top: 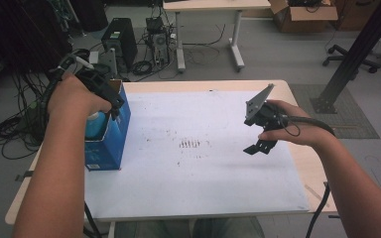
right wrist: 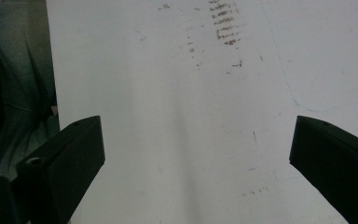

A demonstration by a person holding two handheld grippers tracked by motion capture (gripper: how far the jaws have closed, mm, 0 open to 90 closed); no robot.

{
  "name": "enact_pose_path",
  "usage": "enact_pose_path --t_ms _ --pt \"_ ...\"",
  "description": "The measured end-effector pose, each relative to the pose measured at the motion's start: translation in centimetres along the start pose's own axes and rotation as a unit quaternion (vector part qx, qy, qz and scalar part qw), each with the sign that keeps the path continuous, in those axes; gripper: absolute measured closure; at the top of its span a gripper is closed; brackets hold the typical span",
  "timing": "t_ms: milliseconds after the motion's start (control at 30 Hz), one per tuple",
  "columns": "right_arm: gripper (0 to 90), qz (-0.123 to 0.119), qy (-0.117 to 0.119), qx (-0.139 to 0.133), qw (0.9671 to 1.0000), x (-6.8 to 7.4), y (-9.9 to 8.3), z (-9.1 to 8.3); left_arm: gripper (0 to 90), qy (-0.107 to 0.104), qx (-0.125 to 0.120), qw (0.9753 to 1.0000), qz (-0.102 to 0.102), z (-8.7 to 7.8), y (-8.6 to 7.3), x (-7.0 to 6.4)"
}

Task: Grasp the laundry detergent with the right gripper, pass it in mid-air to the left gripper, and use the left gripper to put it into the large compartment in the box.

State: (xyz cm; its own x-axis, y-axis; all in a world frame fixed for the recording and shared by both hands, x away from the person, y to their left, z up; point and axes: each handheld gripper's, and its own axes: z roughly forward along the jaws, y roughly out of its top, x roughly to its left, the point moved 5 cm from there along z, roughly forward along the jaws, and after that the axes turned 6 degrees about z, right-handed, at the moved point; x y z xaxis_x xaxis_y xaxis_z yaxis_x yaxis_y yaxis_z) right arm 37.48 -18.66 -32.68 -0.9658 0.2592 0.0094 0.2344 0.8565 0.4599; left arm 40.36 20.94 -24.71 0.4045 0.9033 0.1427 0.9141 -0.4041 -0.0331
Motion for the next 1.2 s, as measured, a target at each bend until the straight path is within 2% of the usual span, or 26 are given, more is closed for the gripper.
enact_pose_path --t_ms 133,267,367,500,700,800,900,1033,1067,1133,1167,1200 --pt "3.2 0.000 -0.001 0.000 1.0000 0.0 -0.1 -0.2 0.2 0.008 -0.006 0.9995 0.030 -1.1 0.7 -1.7" --pt "3.2 0.000 -0.002 0.002 1.0000 0.1 -0.2 -0.4 0.2 0.013 -0.009 0.9973 0.072 -2.1 1.6 -4.1" --pt "3.2 0.000 -0.004 0.004 1.0000 0.1 -0.3 -0.6 0.2 0.016 -0.012 0.9941 0.106 -2.8 2.2 -5.9" --pt "3.2 0.000 -0.004 0.005 1.0000 0.0 -0.4 -0.6 0.2 0.015 -0.014 0.9882 0.151 -3.6 2.9 -8.4" --pt "3.2 0.002 -0.004 0.011 0.9999 -0.2 -0.7 -0.6 0.2 0.012 -0.019 0.9764 0.215 -4.3 3.7 -11.6" --pt "3.2 0.004 -0.003 0.019 0.9998 -0.3 -0.9 -0.3 0.2 0.004 -0.018 0.9679 0.251 -4.5 3.7 -13.2" --pt "3.2 0.004 0.001 0.027 0.9996 -0.4 -0.9 -0.1 0.2 0.001 -0.018 0.9607 0.277 -4.4 3.8 -14.5" --pt "3.2 0.002 0.000 0.034 0.9994 -0.4 -0.9 0.0 0.2 0.005 -0.028 0.9535 0.300 -4.1 3.9 -15.8" --pt "3.2 0.001 0.000 0.035 0.9994 -0.4 -0.9 0.0 0.2 0.005 -0.026 0.9503 0.310 -4.0 4.0 -16.1" --pt "3.2 0.001 -0.001 0.041 0.9991 -0.4 -0.8 0.0 0.2 0.000 -0.027 0.9472 0.319 -3.7 4.0 -16.6" --pt "3.2 0.000 -0.002 0.043 0.9991 -0.5 -0.8 0.0 0.2 -0.002 -0.024 0.9444 0.328 -3.5 4.1 -16.8" --pt "3.2 0.000 -0.001 0.046 0.9989 -0.4 -0.8 -0.1 0.2 -0.003 -0.026 0.9427 0.333 -3.3 4.1 -17.0"
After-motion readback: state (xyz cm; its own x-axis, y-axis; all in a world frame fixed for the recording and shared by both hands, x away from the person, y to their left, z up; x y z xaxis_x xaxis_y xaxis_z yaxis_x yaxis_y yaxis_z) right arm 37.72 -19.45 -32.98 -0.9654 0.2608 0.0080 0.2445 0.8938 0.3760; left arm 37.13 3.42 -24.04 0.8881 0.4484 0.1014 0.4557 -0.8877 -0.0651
